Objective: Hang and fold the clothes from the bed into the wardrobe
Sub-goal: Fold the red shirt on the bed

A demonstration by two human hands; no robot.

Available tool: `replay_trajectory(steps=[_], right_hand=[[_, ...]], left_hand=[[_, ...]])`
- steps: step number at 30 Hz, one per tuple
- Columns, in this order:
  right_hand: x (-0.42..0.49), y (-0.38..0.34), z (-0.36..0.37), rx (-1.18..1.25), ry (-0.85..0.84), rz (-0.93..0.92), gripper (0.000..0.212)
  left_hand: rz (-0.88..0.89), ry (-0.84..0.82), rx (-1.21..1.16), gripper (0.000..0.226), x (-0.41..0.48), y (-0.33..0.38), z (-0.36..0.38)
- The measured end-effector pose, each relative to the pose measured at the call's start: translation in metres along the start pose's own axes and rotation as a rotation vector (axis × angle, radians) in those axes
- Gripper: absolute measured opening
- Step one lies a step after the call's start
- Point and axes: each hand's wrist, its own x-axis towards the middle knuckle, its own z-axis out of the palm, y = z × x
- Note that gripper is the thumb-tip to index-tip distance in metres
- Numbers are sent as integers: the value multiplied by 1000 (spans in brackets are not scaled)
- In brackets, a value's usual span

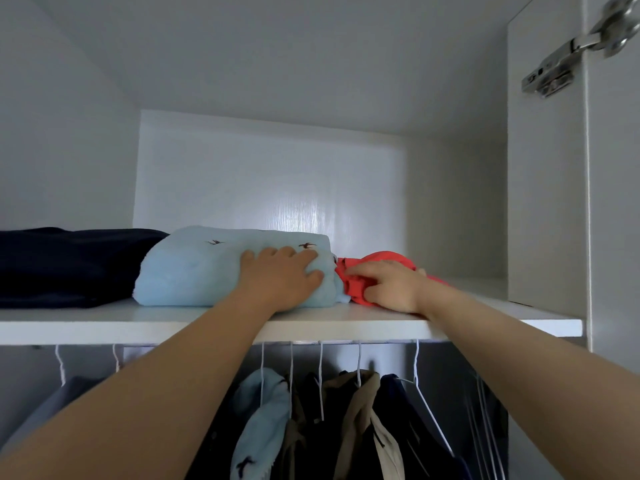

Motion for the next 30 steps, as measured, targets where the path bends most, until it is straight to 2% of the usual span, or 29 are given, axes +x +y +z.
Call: replay_trajectory(steps=[5, 11, 14, 18, 22, 24, 30], right_hand=[[-10, -17, 1, -107, -33, 106, 32], [-27, -43, -1, -62, -116, 200, 37], [-40, -53, 4, 14, -47, 230, 36], [-64, -69, 10, 55, 81, 241, 37], [-91, -92, 10, 224, 161, 200, 36], [-105, -106, 6, 326, 199, 177, 39], [-159, -147, 4, 588, 252, 125, 26]], left_hand=[[34, 15, -27, 45, -4, -1, 0], [27, -63, -59, 45, -7, 2, -5], [65, -58, -90, 42, -14, 0, -9], [118, 38, -291, 33, -35, -9, -19], [129, 62, -455, 27, -81, -17, -30], [90, 53, -586, 26, -104, -20, -41], [-114, 132, -803, 14, -177, -35, -66]])
